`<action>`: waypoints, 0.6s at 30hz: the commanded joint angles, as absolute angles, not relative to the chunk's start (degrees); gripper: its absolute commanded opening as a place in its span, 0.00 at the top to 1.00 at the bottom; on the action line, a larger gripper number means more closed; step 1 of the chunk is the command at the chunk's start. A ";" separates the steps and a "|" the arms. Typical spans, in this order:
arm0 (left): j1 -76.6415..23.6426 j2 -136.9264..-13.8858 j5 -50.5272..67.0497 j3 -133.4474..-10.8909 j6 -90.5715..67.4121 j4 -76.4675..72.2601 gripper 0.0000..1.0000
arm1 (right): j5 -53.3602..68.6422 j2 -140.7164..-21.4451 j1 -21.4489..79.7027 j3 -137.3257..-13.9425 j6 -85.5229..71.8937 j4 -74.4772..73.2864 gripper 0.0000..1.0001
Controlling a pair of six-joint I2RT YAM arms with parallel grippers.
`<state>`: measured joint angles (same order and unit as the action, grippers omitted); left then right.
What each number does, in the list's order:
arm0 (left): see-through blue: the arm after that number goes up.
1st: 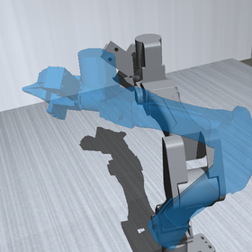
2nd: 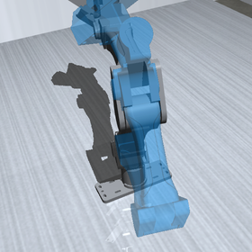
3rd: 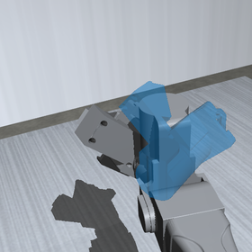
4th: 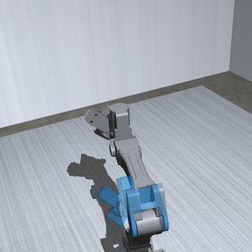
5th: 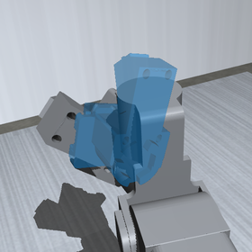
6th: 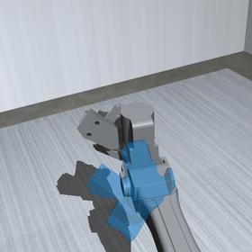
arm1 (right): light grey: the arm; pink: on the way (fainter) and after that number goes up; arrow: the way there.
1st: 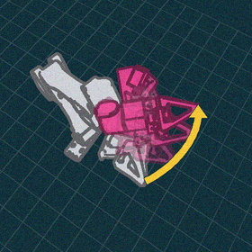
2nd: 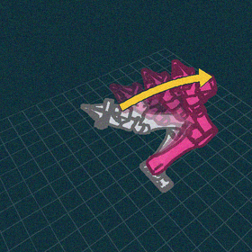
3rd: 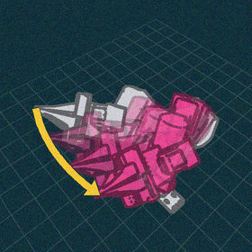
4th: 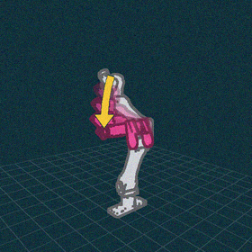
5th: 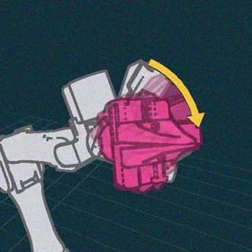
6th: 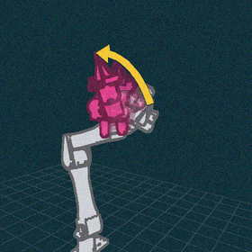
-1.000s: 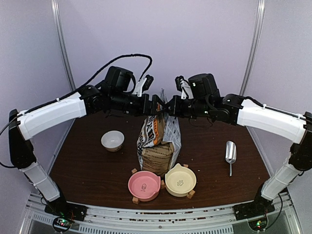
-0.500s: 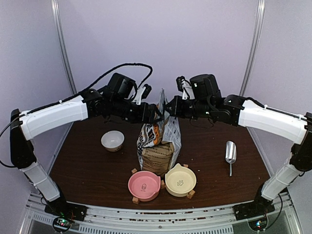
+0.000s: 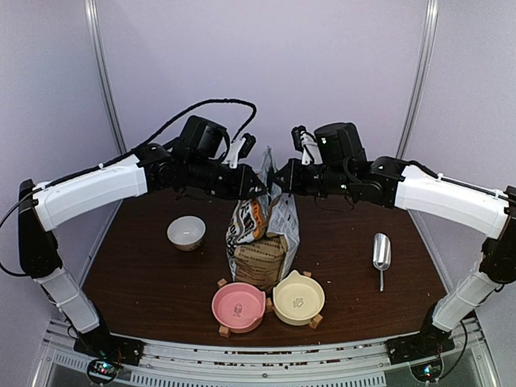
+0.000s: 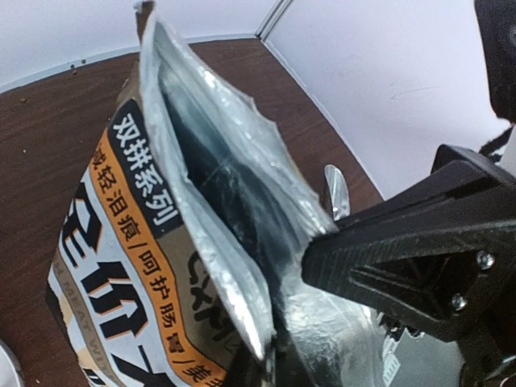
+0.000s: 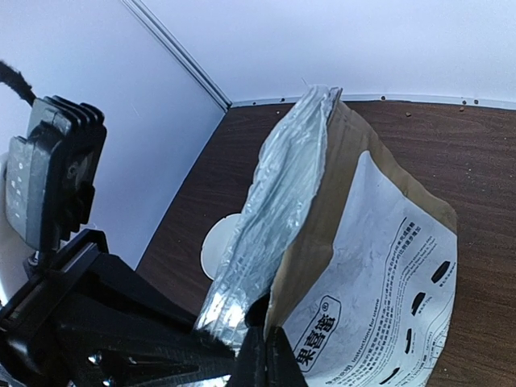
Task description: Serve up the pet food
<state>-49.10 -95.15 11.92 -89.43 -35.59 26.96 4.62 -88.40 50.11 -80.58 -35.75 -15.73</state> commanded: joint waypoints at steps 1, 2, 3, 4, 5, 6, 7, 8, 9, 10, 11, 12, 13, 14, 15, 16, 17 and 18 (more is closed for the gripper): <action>-48.38 -95.62 11.01 -92.16 -34.61 26.81 0.99 | 3.41 -85.81 50.64 -81.13 -33.43 -19.12 1.00; -48.04 -95.27 10.39 -92.56 -34.20 27.60 1.00 | 1.87 -85.71 50.69 -81.65 -33.06 -20.28 1.00; -47.69 -94.87 9.58 -93.08 -33.77 28.58 1.00 | 0.17 -85.62 50.58 -82.22 -32.46 -21.84 1.00; -47.38 -94.41 8.44 -93.76 -33.21 29.70 1.00 | -1.73 -85.46 50.45 -82.99 -31.89 -23.54 1.00; -47.03 -93.96 7.23 -94.49 -32.53 31.13 1.00 | -4.03 -85.43 50.20 -84.19 -31.22 -25.20 1.00; -46.76 -93.52 5.77 -95.55 -31.77 32.80 1.00 | -5.66 -85.35 49.86 -85.20 -30.39 -27.59 1.00; -46.63 -93.14 4.16 -96.68 -30.88 34.56 1.00 | -7.28 -85.42 49.43 -86.22 -29.62 -29.31 1.00; -46.47 -92.75 1.83 -97.81 -30.04 36.58 1.00 | -8.75 -85.47 49.01 -87.47 -28.88 -31.01 1.00; -46.37 -92.33 0.12 -98.94 -29.27 38.62 1.00 | -10.52 -85.58 48.58 -88.66 -28.22 -32.83 1.00; -46.34 -92.05 -1.25 -99.76 -28.62 40.37 1.00 | -12.08 -85.68 48.23 -89.94 -27.53 -34.45 1.00; -46.24 -91.70 -2.69 -100.51 -28.15 42.02 1.00 | -13.54 -85.77 48.00 -91.15 -26.91 -36.01 1.00; -46.23 -91.37 -4.01 -101.03 -27.91 43.37 1.00 | -14.82 -85.87 47.85 -92.16 -26.37 -37.28 1.00; -46.23 -90.99 -5.17 -101.34 -27.79 44.51 1.00 | -15.51 -85.89 47.74 -92.98 -25.89 -38.10 1.00; -46.25 -90.64 -6.16 -101.42 -27.82 45.17 1.00 | -15.86 -85.97 47.77 -93.59 -25.44 -38.62 1.00; -46.26 -90.29 -6.77 -101.36 -27.97 45.47 1.00 | -15.78 -86.09 47.71 -94.13 -25.22 -39.01 1.00; -46.26 -89.94 -7.01 -101.20 -28.14 45.52 1.00 | -15.43 -86.31 47.73 -94.66 -24.96 -39.25 1.00; -46.31 -89.37 -7.36 -100.91 -28.68 45.46 1.00 | -14.95 -86.66 47.74 -95.27 -24.60 -39.30 1.00; -46.32 -88.81 -7.56 -100.46 -28.92 44.80 1.00 | -14.23 -87.03 47.73 -95.75 -24.15 -39.04 1.00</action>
<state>-47.88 -93.38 -0.21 -98.76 -30.04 44.69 -8.40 -87.90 48.86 -90.87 -27.18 -37.93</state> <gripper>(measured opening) 0.017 0.016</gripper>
